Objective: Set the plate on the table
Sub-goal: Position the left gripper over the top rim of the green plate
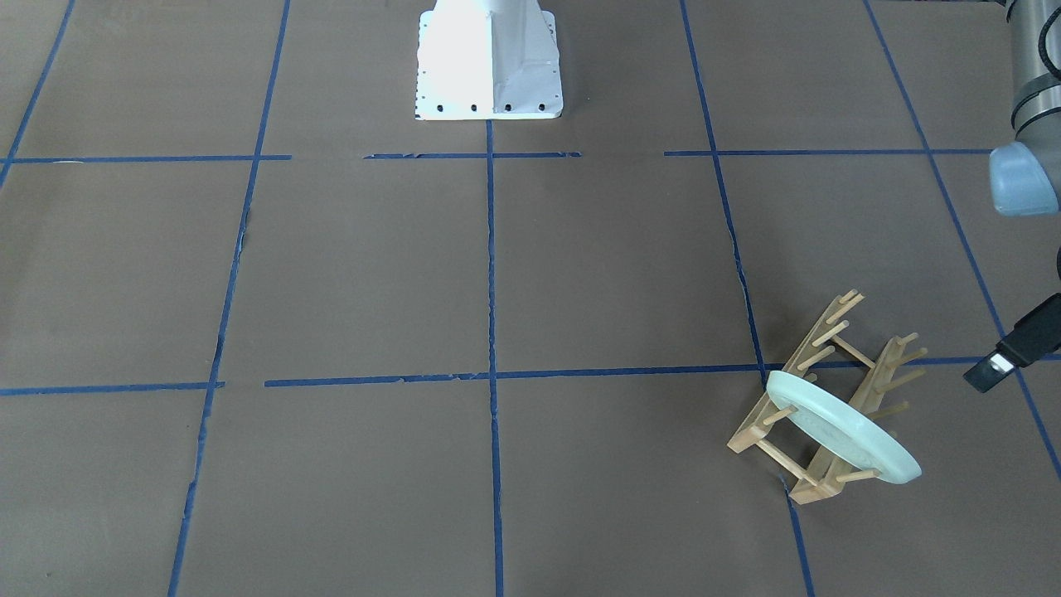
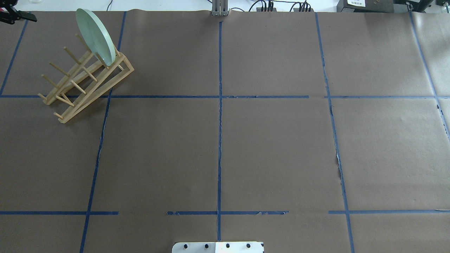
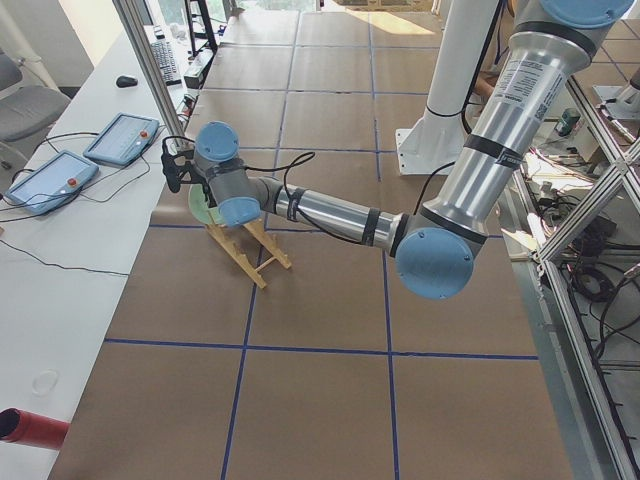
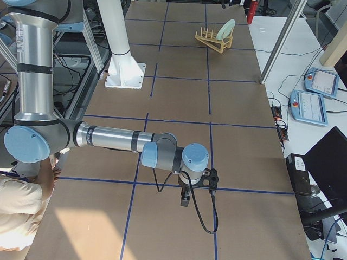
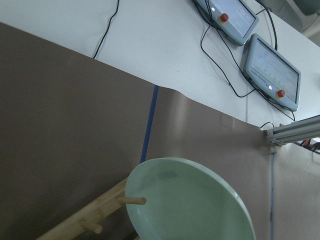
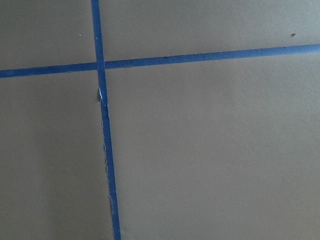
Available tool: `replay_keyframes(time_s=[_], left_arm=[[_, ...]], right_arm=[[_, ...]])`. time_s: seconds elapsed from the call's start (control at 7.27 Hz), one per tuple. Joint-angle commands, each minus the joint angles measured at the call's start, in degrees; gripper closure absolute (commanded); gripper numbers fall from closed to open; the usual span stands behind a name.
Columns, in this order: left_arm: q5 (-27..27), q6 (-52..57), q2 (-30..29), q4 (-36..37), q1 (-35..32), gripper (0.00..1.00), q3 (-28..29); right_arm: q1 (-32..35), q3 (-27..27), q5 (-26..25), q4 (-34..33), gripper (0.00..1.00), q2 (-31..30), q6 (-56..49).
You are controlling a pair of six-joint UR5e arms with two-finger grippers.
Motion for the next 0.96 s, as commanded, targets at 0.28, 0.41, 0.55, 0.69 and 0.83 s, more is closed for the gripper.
replay_keyframes(time_s=[0.28,0.41,0.55,0.69,0.83], left_arm=[[10.6,-18.7,-2.8,-4.4,7.7,0.14,3.1],[11.0,-19.0,-2.9,-4.4,7.7,0.34,3.7],[11.3,-19.1,-2.7,-4.4,7.7,0.61,3.7],[11.3,-19.2,-2.6,-4.4,7.6,0.97,3.6],[11.2,-19.2,-2.6,-4.4,7.6,1.00,3.5]], right_arm=[[0.0,0.0,0.0,0.0,0.00,0.0,0.0],[0.0,0.0,0.0,0.0,0.00,0.0,0.0],[0.0,-0.1,0.0,0.0,0.00,0.0,0.0],[0.0,0.0,0.0,0.0,0.00,0.0,0.0],[0.0,0.0,0.0,0.0,0.00,0.0,0.0]])
